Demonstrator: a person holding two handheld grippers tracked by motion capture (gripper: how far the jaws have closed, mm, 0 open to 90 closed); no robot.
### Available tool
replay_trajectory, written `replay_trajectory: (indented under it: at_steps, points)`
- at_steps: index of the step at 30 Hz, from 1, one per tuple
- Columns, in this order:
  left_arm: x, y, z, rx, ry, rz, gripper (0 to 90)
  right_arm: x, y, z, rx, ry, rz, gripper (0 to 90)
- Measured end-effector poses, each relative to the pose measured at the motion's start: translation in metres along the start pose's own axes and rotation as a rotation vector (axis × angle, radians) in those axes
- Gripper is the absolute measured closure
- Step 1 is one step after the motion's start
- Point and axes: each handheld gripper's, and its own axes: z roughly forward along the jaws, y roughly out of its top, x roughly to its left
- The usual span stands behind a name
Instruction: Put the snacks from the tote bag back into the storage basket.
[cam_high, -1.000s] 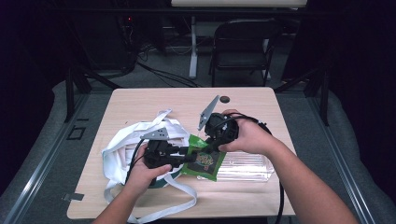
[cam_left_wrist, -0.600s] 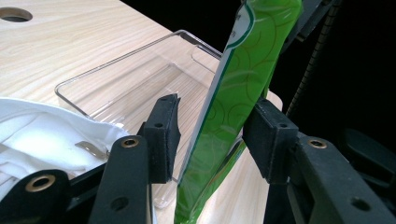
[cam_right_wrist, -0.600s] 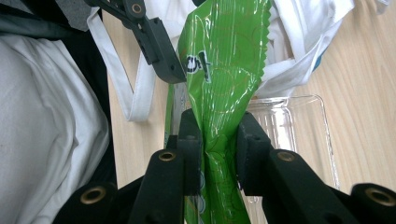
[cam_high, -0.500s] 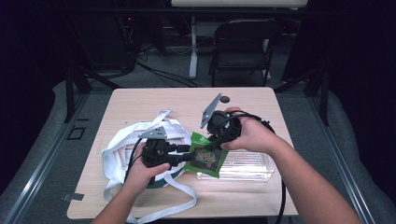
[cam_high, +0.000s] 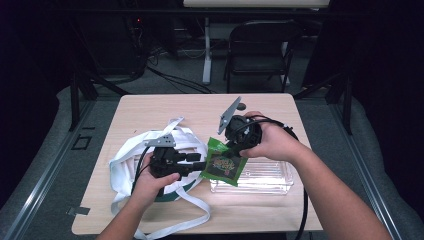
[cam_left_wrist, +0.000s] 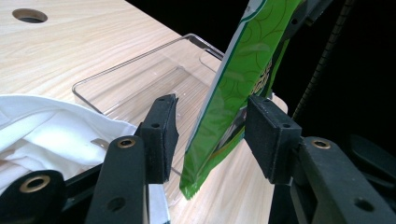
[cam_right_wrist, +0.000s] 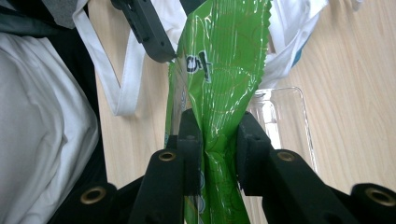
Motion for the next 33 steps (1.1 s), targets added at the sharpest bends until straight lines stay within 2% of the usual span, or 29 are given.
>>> replay_trajectory:
  at_steps: [9, 14, 33]
  points:
    - [0.004, 0.000, -0.003, -0.001, 0.011, -0.011, 50.6, -0.003, -0.001, -0.005, 0.026, -0.037, -0.019, 74.8]
    - [0.006, 0.000, -0.005, -0.005, 0.023, -0.017, 49.7, -0.005, -0.004, -0.008, 0.015, -0.055, -0.009, 74.8]
    - [0.018, -0.003, -0.010, -0.008, 0.064, -0.053, 48.0, -0.017, -0.017, -0.016, 0.044, -0.107, 0.009, 74.7]
